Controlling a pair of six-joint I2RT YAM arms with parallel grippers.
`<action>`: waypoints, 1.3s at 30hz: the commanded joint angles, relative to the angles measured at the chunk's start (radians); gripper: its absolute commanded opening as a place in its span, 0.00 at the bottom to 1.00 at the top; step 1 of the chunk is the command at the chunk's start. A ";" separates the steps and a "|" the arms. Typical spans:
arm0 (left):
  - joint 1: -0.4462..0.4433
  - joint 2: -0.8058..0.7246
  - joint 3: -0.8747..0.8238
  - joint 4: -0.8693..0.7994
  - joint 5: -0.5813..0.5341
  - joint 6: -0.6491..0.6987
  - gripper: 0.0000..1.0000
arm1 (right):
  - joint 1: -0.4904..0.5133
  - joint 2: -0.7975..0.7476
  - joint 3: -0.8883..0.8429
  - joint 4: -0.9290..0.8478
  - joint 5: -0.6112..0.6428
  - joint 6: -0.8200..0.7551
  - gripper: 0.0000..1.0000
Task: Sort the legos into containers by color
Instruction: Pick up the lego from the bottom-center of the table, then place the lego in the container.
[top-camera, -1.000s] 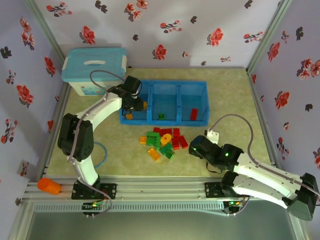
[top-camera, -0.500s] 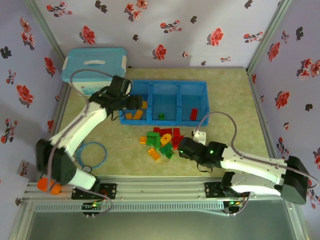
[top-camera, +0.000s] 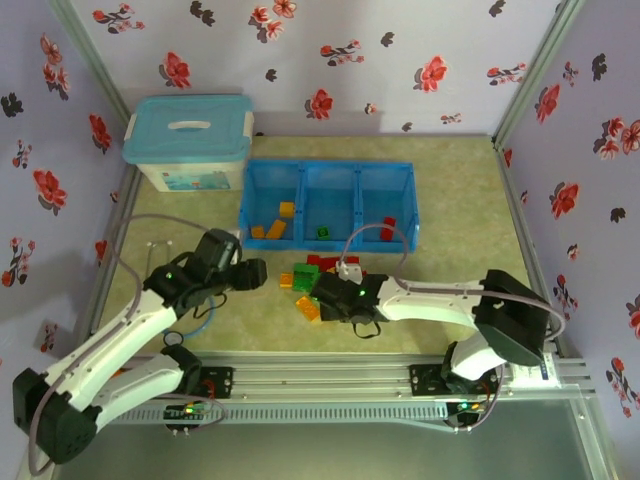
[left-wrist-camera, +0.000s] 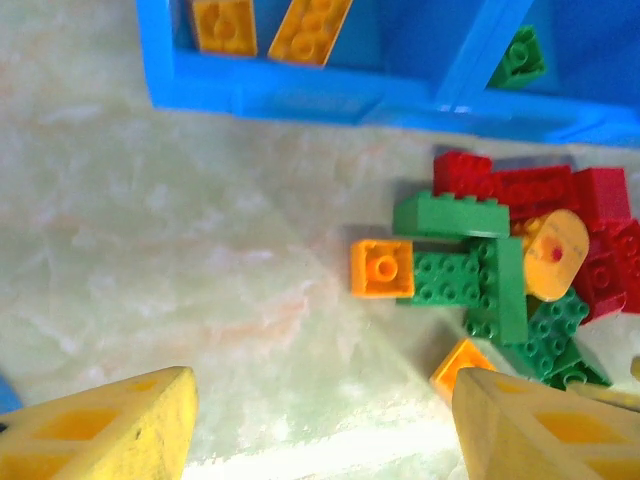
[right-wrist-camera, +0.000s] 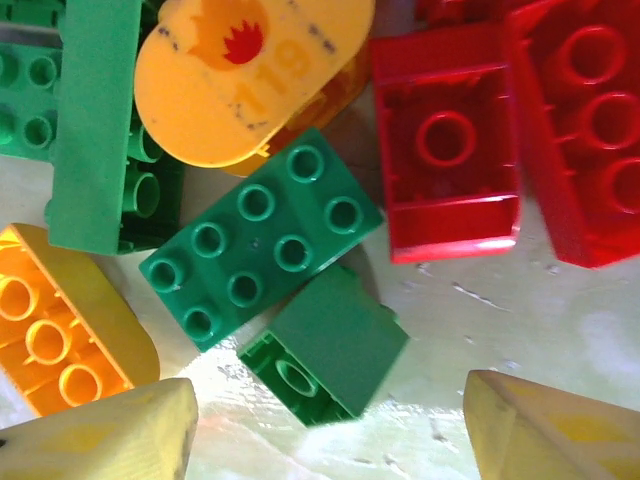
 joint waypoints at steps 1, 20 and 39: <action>-0.017 -0.075 -0.049 -0.045 -0.039 -0.070 0.68 | 0.005 0.053 0.022 0.025 -0.019 -0.014 0.68; -0.034 -0.167 -0.098 -0.094 -0.057 -0.099 0.66 | 0.047 0.042 0.134 -0.148 0.110 0.024 0.28; -0.301 -0.158 -0.177 -0.020 -0.144 -0.264 0.65 | -0.310 0.377 0.838 -0.365 0.052 -0.397 0.32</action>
